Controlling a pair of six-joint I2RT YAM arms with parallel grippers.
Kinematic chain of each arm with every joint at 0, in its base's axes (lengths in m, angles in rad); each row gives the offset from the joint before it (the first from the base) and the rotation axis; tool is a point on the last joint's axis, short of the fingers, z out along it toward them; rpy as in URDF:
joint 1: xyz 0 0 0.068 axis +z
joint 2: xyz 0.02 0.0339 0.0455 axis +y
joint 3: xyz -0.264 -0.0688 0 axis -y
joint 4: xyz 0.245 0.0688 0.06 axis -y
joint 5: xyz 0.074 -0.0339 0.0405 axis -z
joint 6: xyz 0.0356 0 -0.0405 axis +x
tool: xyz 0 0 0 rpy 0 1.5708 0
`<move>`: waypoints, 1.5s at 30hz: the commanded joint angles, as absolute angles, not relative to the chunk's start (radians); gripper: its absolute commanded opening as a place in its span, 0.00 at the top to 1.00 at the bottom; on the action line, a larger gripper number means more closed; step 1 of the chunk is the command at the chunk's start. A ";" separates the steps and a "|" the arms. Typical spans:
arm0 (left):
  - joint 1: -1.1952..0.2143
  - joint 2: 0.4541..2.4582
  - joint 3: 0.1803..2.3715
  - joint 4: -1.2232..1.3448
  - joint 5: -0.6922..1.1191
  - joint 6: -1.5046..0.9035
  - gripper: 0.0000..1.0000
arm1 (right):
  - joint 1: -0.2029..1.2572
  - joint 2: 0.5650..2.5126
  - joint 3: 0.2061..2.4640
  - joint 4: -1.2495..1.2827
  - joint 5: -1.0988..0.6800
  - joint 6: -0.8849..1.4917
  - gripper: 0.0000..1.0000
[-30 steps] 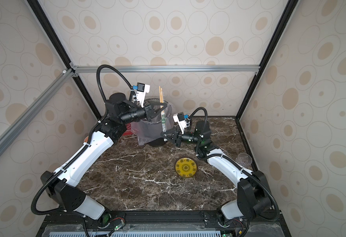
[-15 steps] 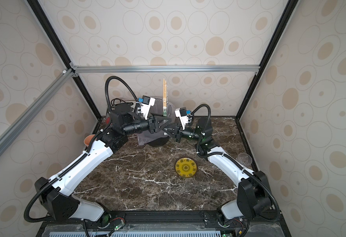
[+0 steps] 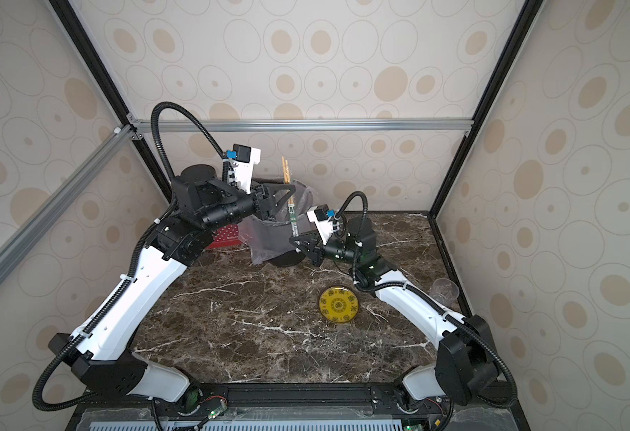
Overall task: Remove the packaging of disposable chopsticks
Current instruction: Remove the packet bag from the disposable chopsticks.
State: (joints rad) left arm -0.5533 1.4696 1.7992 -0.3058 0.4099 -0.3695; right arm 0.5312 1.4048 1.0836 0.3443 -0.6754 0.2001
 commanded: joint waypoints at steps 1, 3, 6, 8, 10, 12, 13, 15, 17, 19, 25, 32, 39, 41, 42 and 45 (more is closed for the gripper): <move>-0.549 1.464 1.849 -0.382 0.345 -0.325 0.49 | 0.535 1.385 1.081 0.299 -0.633 0.143 1.00; -0.543 1.469 1.866 -0.385 0.357 -0.324 0.50 | 0.534 1.386 1.083 0.297 -0.636 0.143 1.00; -0.538 1.482 1.889 -0.379 0.364 -0.324 0.59 | 0.533 1.390 1.085 0.297 -0.646 0.145 1.00; -0.533 1.503 1.914 -0.386 0.382 -0.326 0.63 | 0.534 1.388 1.086 0.301 -0.647 0.146 1.00; -0.528 1.525 1.938 -0.390 0.398 -0.327 0.65 | 0.535 1.387 1.086 0.303 -0.654 0.150 1.00; -0.521 1.540 1.952 -0.387 0.408 -0.333 0.69 | 0.535 1.385 1.083 0.303 -0.659 0.149 1.00; -0.517 1.546 1.958 -0.384 0.414 -0.337 0.70 | 0.536 1.384 1.083 0.302 -0.661 0.149 1.00; -0.511 1.554 1.968 -0.383 0.413 -0.338 0.70 | 0.536 1.383 1.081 0.301 -0.666 0.147 1.00; -0.506 1.566 1.982 -0.396 0.408 -0.335 0.69 | 0.534 1.381 1.079 0.301 -0.667 0.148 1.00; -0.505 1.576 1.995 -0.408 0.404 -0.327 0.69 | 0.536 1.379 1.079 0.301 -0.671 0.147 1.00; -0.503 1.583 2.001 -0.397 0.415 -0.332 0.85 | 0.535 1.378 1.077 0.302 -0.671 0.145 1.00; -0.503 1.588 1.998 -0.392 0.446 -0.343 1.00 | 0.535 1.379 1.074 0.303 -0.664 0.141 1.00; -0.502 1.577 1.922 -0.330 0.520 -0.391 1.00 | 0.535 1.381 1.084 0.351 -0.665 0.172 1.00; -0.505 1.564 1.871 -0.300 0.541 -0.408 1.00 | 0.533 1.382 1.092 0.377 -0.670 0.192 1.00; -0.505 1.556 1.843 -0.283 0.552 -0.414 1.00 | 0.534 1.381 1.095 0.393 -0.665 0.208 1.00; -0.513 1.532 1.759 -0.239 0.577 -0.432 1.00 | 0.533 1.383 1.111 0.445 -0.668 0.246 1.00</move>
